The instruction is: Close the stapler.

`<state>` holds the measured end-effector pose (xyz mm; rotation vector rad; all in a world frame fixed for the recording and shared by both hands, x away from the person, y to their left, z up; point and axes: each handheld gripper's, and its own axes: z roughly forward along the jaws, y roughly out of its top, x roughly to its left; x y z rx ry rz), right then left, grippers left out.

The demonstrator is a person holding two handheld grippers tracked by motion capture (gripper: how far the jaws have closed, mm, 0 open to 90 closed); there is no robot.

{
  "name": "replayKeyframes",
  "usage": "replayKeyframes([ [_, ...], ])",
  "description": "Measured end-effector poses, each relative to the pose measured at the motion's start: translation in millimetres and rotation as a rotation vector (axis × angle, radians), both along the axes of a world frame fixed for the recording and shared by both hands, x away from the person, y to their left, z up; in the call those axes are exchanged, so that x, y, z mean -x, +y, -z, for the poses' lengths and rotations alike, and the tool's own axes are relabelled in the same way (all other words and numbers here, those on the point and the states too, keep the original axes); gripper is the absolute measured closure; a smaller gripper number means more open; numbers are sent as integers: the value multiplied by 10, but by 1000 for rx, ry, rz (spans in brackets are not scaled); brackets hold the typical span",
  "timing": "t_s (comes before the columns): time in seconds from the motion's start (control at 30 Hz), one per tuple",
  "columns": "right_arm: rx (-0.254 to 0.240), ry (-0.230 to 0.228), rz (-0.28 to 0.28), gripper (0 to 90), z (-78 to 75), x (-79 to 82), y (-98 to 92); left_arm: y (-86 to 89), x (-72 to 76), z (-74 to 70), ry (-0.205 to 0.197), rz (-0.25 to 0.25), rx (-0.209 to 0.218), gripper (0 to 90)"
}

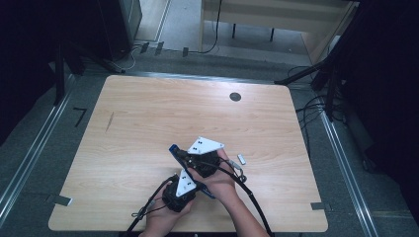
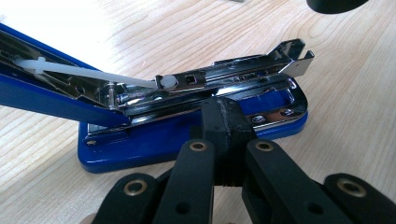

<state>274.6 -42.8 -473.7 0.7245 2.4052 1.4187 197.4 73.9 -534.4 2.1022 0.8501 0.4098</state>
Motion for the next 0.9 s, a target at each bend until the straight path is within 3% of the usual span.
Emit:
replayKeyframes([
  [0.1,-1,-1,-2,900,11,-10,13,1,0,-1,-1,2,-3,900],
  [0.3,55,4,-4,900,112,-29,104,2,1,-2,1,2,-5,900],
  [0.63,90,50,-1,900,244,-115,205,4,-2,-2,3,3,-3,900],
  [0.83,135,84,-3,900,322,-147,247,3,-1,-2,2,2,-4,900],
  [0.9,126,91,-4,900,325,-163,243,3,-1,-2,3,2,-4,900],
])
